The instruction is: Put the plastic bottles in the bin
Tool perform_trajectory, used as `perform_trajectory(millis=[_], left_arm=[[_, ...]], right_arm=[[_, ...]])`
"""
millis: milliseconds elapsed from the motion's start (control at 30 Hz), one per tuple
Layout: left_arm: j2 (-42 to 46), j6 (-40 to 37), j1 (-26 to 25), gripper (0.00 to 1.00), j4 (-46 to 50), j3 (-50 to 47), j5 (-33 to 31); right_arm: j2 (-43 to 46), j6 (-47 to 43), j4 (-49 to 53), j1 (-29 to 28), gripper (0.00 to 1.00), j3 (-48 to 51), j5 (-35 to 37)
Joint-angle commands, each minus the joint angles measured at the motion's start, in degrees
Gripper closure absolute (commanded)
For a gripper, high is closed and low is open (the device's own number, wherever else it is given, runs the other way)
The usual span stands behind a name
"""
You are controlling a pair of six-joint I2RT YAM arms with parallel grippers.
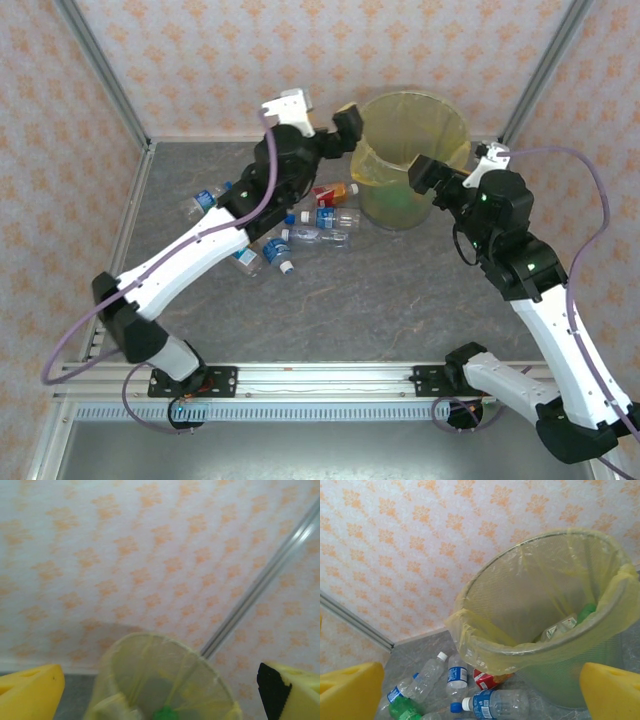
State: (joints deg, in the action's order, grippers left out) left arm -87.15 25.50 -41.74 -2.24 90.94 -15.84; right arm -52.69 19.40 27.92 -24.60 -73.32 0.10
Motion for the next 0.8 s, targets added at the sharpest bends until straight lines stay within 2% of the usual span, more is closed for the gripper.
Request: perform_trajectory(millis=[0,167,367,533,767], left_arm=[[4.92,6.61,2.48,0.01,5.08,-8.14,-3.65],[13.73,14.67,6.42,0.02,13.34,-21.58,-5.02],[18.41,24.18,12.04,0.05,19.79,-31.85,-2.91],[17.02,31.29,19.53,0.09,24.55,-38.91,5.08],[12.98,32.22,22.36,0.13,25.99,-42.3,7.33]], right_arm=[[-0.22,-1.03,-2.79,-0.05,0.0,1.12,-2.98],[-0.14,-0.71,-4.28,-0.08,0.0,3.63,-5.9],[-1.06,0.11,-5.38,-0.09,0.0,4.41,-6.51],[-2.74,0.11,-6.77,-0.1,0.0,5.41,-8.4],[-2.62,0.49,-7.69,-0.06,0.0,6.98,-8.81]])
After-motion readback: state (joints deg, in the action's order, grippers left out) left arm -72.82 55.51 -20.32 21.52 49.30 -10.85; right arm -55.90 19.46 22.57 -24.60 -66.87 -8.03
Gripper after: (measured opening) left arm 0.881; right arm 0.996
